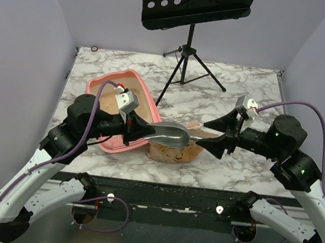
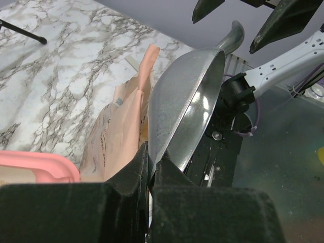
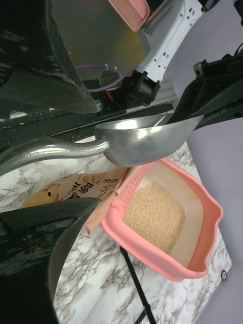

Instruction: Fill the litter box with clean litter

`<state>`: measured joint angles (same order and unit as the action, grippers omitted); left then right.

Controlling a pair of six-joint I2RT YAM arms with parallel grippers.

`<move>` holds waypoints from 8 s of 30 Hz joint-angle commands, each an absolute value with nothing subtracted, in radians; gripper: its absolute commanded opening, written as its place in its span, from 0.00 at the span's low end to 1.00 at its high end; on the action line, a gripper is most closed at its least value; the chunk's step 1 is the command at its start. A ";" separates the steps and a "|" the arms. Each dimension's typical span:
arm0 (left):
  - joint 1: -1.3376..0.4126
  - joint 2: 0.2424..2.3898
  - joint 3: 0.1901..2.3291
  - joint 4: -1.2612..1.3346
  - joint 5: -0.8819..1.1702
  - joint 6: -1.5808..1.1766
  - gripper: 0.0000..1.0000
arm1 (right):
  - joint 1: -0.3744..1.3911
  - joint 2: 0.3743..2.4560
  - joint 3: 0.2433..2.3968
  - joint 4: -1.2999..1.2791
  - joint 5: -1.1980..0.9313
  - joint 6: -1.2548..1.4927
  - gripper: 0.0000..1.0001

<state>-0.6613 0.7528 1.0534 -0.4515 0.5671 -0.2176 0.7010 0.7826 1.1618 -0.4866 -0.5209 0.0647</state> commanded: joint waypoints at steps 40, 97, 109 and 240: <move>-0.661 0.732 1.029 -0.316 0.591 -0.273 0.00 | 0.706 0.701 0.983 -0.198 -0.666 0.213 0.45; -0.853 1.146 1.148 -0.592 0.215 0.307 0.00 | 0.706 0.735 1.316 -0.939 0.083 0.130 0.01; -0.894 1.068 1.068 -0.529 0.161 0.281 0.00 | 0.706 0.795 1.439 -1.117 -0.061 0.106 0.01; -1.195 0.923 0.901 -0.471 -0.233 0.187 0.00 | 0.621 1.278 0.922 -0.580 -0.498 0.186 0.01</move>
<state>-1.1934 0.9562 1.0023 -0.6109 -0.2726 0.1802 0.6331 1.2613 1.0088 -0.6460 -0.4305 0.1356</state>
